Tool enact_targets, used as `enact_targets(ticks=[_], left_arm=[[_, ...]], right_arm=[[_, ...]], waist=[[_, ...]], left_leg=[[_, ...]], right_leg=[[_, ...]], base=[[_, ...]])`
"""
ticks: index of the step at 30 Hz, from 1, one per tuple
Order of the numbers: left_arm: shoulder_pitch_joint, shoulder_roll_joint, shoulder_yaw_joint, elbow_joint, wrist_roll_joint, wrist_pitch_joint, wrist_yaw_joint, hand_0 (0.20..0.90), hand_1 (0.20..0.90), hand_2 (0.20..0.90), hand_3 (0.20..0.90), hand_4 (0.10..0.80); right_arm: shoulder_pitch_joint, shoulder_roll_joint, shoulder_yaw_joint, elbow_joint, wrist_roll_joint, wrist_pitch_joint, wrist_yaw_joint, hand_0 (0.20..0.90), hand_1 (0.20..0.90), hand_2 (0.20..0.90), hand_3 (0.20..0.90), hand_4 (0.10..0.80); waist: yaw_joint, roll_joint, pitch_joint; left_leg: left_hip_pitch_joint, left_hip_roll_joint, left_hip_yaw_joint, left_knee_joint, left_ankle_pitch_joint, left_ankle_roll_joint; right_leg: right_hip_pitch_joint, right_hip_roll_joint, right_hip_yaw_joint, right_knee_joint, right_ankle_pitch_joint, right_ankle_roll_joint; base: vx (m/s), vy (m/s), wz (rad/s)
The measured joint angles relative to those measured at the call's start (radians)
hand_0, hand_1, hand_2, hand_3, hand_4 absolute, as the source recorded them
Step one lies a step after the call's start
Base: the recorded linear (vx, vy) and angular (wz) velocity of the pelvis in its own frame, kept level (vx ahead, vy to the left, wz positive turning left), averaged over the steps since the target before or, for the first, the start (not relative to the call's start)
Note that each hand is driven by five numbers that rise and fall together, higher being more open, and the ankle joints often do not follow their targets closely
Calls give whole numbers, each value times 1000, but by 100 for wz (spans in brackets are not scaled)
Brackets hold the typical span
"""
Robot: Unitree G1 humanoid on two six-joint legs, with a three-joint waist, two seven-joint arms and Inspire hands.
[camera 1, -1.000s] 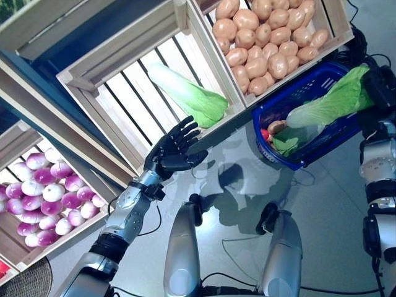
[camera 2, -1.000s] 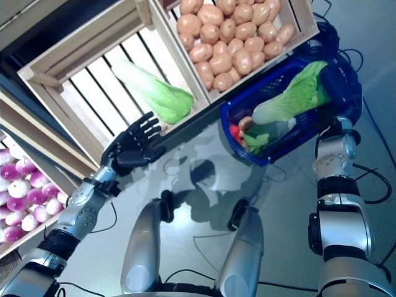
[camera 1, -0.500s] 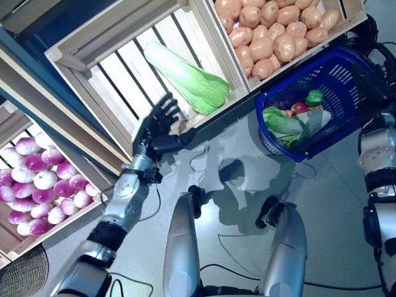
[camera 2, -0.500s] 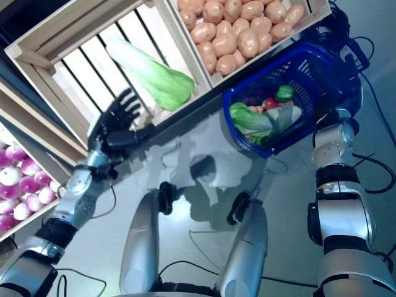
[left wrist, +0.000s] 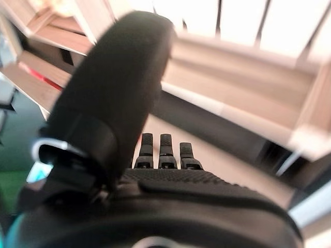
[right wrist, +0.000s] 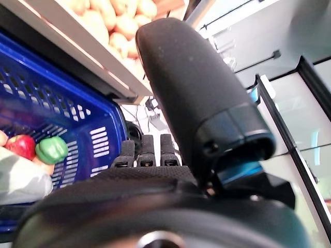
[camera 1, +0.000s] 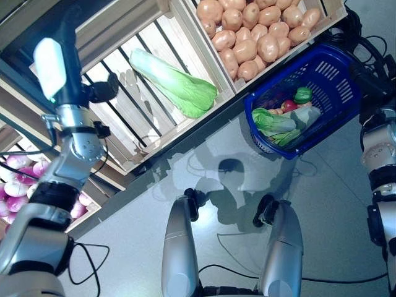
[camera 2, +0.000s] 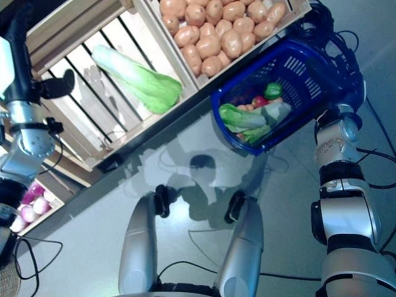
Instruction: Put vegetables into the basket
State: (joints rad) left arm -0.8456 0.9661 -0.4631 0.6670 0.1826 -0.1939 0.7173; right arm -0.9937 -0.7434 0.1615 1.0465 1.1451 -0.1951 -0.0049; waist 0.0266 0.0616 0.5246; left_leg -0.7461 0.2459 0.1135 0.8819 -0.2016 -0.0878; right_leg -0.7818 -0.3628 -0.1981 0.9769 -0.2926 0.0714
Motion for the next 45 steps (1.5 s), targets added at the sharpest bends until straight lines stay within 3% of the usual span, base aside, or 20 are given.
enact_targets(ticks=[1, 5, 17, 28, 39, 45], left_arm=[[-16, 3, -13, 11, 20, 8, 2, 900, 900, 900, 900, 800], [-139, 23, -191, 105, 147, 66, 4, 900, 900, 900, 900, 800], [-250, 26, -465, 219, 353, 160, -61, 900, 900, 900, 900, 800], [-366, 27, -550, 217, 409, 245, -110, 900, 900, 900, 900, 800], [-432, 26, -553, 244, 431, 353, -152, 900, 900, 900, 900, 800], [-541, 26, -552, 232, 428, 398, -162, 900, 900, 900, 900, 800]], right_arm=[[0, 0, 8, -1, 0, 1, 6, 900, 900, 900, 900, 800], [0, -6, 50, -2, 1, 23, 61, 900, 900, 900, 900, 800], [11, -28, 135, -20, 12, 61, 121, 900, 900, 900, 900, 800], [10, -49, 167, -32, 45, 63, 150, 900, 900, 900, 900, 800], [-9, -97, 166, -51, 52, 59, 159, 900, 900, 900, 900, 800], [-43, -142, 166, -90, 54, 45, 173, 900, 900, 900, 900, 800]], waist=[[-1, 0, 0], [-16, 0, 0], [-51, -1, 0], [-54, -1, 0], [-52, -2, 0], [-46, -2, 0]], left_leg=[[2, 0, 2, -2, 0, 0], [-12, 8, 19, -6, -1, -1], [-142, 32, 38, 54, -30, -7], [-301, 38, 33, 119, -33, 0], [-403, 41, 25, 176, -49, 14], [-500, 47, 13, 229, -57, 19]], right_leg=[[0, 0, 1, 0, 0, 0], [-28, 7, 16, -5, 2, 4], [-171, 8, 26, 32, 5, 0], [-333, 5, 43, 81, 10, -5], [-422, -4, 51, 116, 13, -9], [-515, -6, 57, 158, 13, -13]], base=[[-11, 127, -6], [-21, 143, -8], [-29, 101, -6], [-18, 63, 0], [7, 70, 0], [-8, 60, -1]])
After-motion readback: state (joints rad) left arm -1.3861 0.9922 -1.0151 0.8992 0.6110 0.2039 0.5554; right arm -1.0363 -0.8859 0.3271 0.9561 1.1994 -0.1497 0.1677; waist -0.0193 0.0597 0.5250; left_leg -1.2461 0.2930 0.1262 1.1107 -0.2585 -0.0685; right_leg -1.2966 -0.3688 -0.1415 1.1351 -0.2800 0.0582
